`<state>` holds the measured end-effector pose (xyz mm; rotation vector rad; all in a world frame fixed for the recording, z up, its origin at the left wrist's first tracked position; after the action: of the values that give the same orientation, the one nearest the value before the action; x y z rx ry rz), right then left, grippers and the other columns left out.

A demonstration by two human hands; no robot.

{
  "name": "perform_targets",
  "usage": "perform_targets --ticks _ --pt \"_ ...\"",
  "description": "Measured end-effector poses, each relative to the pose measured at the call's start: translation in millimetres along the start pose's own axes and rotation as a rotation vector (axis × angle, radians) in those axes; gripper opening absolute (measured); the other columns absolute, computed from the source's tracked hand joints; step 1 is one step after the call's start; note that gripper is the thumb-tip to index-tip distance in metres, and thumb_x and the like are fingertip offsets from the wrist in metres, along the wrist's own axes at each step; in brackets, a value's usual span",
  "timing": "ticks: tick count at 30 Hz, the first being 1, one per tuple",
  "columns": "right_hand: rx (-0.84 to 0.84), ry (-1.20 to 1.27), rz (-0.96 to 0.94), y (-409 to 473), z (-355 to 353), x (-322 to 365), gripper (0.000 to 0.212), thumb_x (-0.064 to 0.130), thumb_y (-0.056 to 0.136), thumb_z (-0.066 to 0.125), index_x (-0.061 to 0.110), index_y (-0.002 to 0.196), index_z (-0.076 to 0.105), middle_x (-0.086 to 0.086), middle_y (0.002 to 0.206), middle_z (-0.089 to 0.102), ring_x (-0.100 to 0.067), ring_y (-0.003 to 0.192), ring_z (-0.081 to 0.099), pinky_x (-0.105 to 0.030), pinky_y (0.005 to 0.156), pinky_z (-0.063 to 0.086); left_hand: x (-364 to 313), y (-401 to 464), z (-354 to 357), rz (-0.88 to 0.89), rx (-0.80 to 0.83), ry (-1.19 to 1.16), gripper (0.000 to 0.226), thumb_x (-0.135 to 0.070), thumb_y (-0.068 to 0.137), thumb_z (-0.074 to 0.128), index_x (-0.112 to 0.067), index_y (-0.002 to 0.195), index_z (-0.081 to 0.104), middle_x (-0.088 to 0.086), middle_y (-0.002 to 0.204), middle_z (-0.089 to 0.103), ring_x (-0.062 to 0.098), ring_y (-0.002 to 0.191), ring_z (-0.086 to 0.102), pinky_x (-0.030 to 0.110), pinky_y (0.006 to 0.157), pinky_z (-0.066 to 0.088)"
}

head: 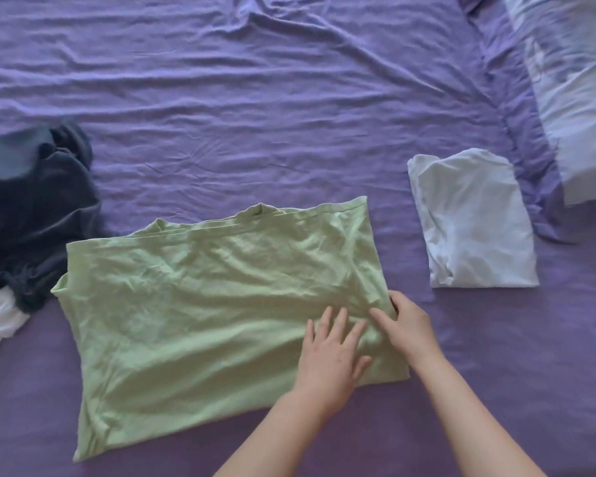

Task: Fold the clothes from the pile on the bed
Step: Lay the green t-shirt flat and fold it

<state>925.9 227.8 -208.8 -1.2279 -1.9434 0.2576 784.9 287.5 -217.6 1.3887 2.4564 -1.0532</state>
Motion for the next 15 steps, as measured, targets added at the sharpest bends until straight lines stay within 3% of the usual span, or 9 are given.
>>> perform_targets --ticks 3,5,7,10,12,15 --pt "0.001 0.223 -0.043 20 -8 14 0.034 0.017 0.084 0.067 0.015 0.117 0.06 0.006 0.1 0.067 -0.012 0.096 0.063 -0.02 0.078 0.044 -14 9 7 -0.034 -0.028 -0.005 0.058 -0.049 0.096 0.035 -0.028 0.148 0.022 0.007 0.159 0.006 0.027 0.146 -0.003 0.049 0.115 -0.003" --pt "0.025 0.307 -0.053 36 -9 24 0.041 0.016 0.082 0.069 0.014 0.121 0.057 0.007 0.103 0.065 -0.008 0.098 0.062 -0.017 0.083 0.045 -22 11 3 -0.039 -0.104 -0.04 0.054 -0.046 0.092 0.049 -0.023 0.14 0.042 0.01 0.153 0.029 0.03 0.143 0.02 0.056 0.113 0.014" --pt "0.064 0.344 -0.051 48 -9 34 0.047 0.016 0.081 0.07 0.015 0.125 0.054 0.003 0.109 0.066 -0.009 0.099 0.062 -0.024 0.088 0.048 -26 13 -4 -0.065 -0.258 -0.118 0.048 -0.039 0.083 0.066 -0.017 0.126 0.06 0.008 0.135 0.055 0.027 0.129 0.048 0.055 0.103 0.037" --pt "0.212 0.551 -0.06 55 -13 46 0.049 0.01 0.083 0.068 0.017 0.128 0.049 0.003 0.104 0.069 -0.004 0.09 0.066 -0.02 0.076 0.052 -22 15 -15 -0.143 -0.403 -0.481 0.052 -0.03 0.092 0.059 -0.012 0.138 0.044 0.001 0.14 0.049 0.014 0.132 0.042 0.032 0.112 0.029" --pt "0.367 0.682 -0.077 54 -16 54 0.049 0.011 0.089 0.059 0.023 0.134 0.044 0.003 0.115 0.066 -0.006 0.1 0.065 -0.024 0.084 0.052 -17 16 -23 -0.225 -0.461 -0.723 0.06 -0.028 0.091 0.06 -0.015 0.144 0.034 -0.001 0.144 0.043 0.01 0.133 0.039 0.022 0.111 0.027" --pt "0.701 0.662 -0.119 51 -15 74 0.045 0.03 0.09 0.046 0.038 0.134 0.043 0.015 0.13 0.057 -0.005 0.118 0.054 -0.031 0.096 0.047 -11 21 -38 -0.368 -0.471 -1.166 0.083 -0.03 0.081 0.073 -0.027 0.147 0.022 0.0 0.145 0.041 0.009 0.131 0.042 0.033 0.11 0.035"
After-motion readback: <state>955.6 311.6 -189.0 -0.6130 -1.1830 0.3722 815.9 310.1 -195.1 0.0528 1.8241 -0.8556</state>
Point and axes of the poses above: each hand's wrist, its own y-axis towards the middle knuckle, its own z-axis out of the palm, x = y × z, the point moved 2 cm from there along y, towards the middle knuckle
